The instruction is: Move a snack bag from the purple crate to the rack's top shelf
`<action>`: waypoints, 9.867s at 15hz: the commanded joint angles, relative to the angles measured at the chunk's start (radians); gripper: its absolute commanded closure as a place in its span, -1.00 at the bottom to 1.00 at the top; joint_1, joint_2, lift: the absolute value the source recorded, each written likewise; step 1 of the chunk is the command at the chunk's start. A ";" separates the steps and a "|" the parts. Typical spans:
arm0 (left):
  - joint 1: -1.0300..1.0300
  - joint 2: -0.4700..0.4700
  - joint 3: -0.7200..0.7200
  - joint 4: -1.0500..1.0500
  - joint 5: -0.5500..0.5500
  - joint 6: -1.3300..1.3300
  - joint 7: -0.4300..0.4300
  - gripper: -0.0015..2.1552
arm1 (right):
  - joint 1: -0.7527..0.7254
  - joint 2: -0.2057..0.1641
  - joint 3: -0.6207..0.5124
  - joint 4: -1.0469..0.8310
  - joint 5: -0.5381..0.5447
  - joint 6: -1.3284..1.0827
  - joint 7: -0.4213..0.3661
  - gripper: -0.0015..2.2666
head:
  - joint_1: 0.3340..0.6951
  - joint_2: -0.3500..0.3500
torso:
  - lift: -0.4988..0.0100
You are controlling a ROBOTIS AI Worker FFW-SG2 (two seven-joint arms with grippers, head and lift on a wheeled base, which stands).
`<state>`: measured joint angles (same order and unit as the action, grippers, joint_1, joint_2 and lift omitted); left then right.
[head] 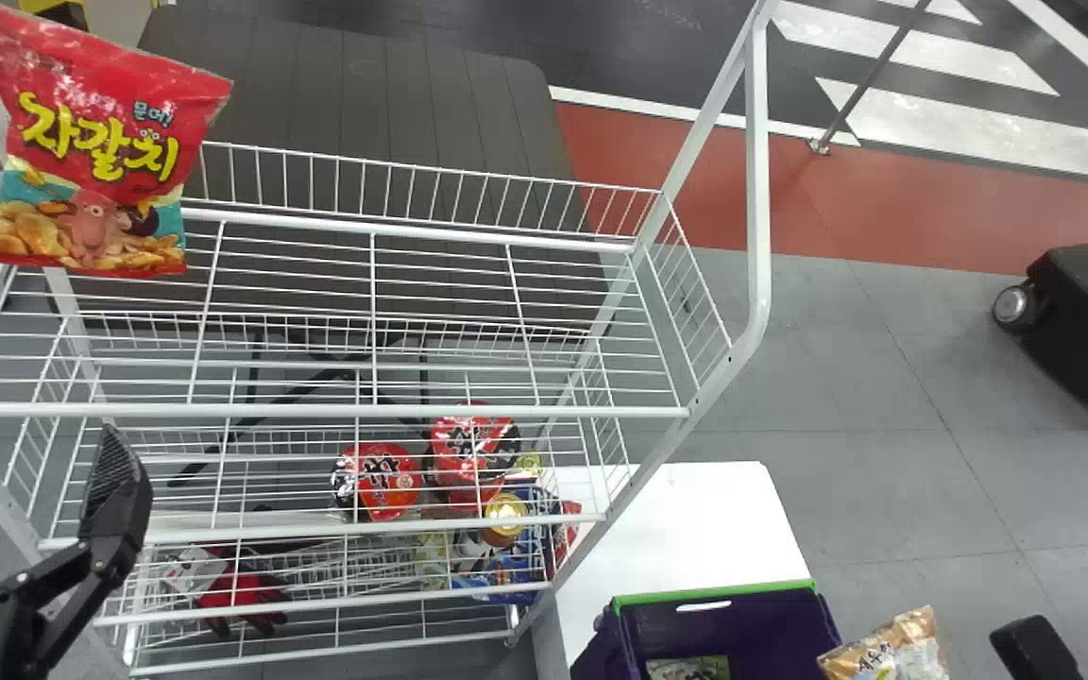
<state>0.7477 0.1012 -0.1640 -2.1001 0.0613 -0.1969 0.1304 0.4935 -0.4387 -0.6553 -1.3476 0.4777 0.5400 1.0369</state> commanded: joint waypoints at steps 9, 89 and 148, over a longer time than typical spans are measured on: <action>-0.018 0.000 -0.008 0.009 -0.006 0.043 0.006 -0.92 | 0.059 0.086 -0.182 -0.372 -0.126 0.208 0.190 0.26 | 1.00 -1.00 | 0.96; -0.047 0.011 0.017 0.143 0.014 -0.022 0.021 -0.92 | -0.846 0.440 0.925 0.291 -0.801 -0.498 -0.660 0.24 | 1.00 0.55 | 0.96; -0.050 0.000 -0.045 0.203 -0.038 -0.028 0.058 -0.92 | -0.779 0.440 0.858 -0.054 -0.993 -0.286 -0.733 -0.82 | 1.00 0.47 | 0.96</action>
<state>0.6997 0.1011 -0.2035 -1.8961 0.0246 -0.2246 0.1889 -0.2853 0.0000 0.2067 -1.4006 -0.5094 0.2523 0.3043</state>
